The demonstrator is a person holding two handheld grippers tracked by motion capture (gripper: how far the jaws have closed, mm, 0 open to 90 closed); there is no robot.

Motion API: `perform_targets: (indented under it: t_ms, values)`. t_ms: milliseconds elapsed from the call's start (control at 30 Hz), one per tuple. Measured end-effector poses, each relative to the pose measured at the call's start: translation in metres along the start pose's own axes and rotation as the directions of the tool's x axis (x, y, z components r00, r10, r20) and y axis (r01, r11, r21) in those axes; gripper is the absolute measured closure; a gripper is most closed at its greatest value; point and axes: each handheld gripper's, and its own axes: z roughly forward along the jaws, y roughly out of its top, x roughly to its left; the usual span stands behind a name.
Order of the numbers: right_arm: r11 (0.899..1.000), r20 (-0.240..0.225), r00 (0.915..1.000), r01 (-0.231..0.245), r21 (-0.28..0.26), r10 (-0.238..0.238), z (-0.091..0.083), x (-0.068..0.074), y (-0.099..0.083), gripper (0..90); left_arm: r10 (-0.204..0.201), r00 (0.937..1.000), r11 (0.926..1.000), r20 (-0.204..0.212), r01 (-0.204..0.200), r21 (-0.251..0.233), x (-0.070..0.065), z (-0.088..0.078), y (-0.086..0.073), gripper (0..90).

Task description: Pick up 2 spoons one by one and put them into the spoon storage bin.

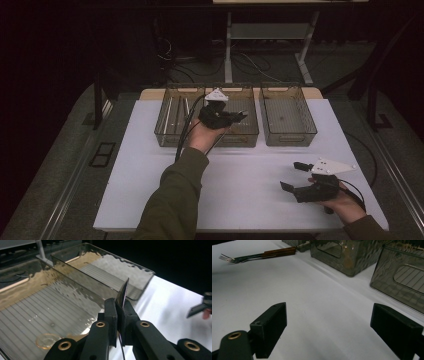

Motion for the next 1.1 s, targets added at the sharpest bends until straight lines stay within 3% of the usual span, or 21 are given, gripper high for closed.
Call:
perform_targets:
  t_ms: [500,600,900,1033,1100]
  values:
    - [1.0,-0.007,1.0,-0.002,-0.007,0.002,-0.001,0.001,0.0,13.4,0.008,0.999,0.9994,-0.043,-0.01,-0.034,0.027,0.023,0.033,85.1]
    - [1.0,-0.007,1.0,-0.001,-0.01,0.001,-0.002,0.001,0.0,13.4,-0.005,0.9988,0.998,-0.049,0.002,-0.063,0.034,0.027,0.037,85.1]
    - [1.0,-0.013,0.9999,-0.005,-0.013,0.005,-0.003,0.0,0.0,13.4,-0.02,0.9967,0.9985,-0.079,0.016,-0.052,0.054,0.041,0.043,85.1]
    - [1.0,-0.011,0.9999,-0.011,-0.017,0.011,-0.004,-0.001,-0.001,13.4,-0.042,0.9962,0.9965,-0.077,0.036,-0.076,0.059,0.05,0.042,85.0]
    - [1.0,-0.013,0.9998,-0.013,-0.016,0.013,-0.004,-0.001,-0.001,13.4,-0.032,0.9914,0.9976,-0.127,0.024,-0.066,0.059,0.056,0.04,81.5]
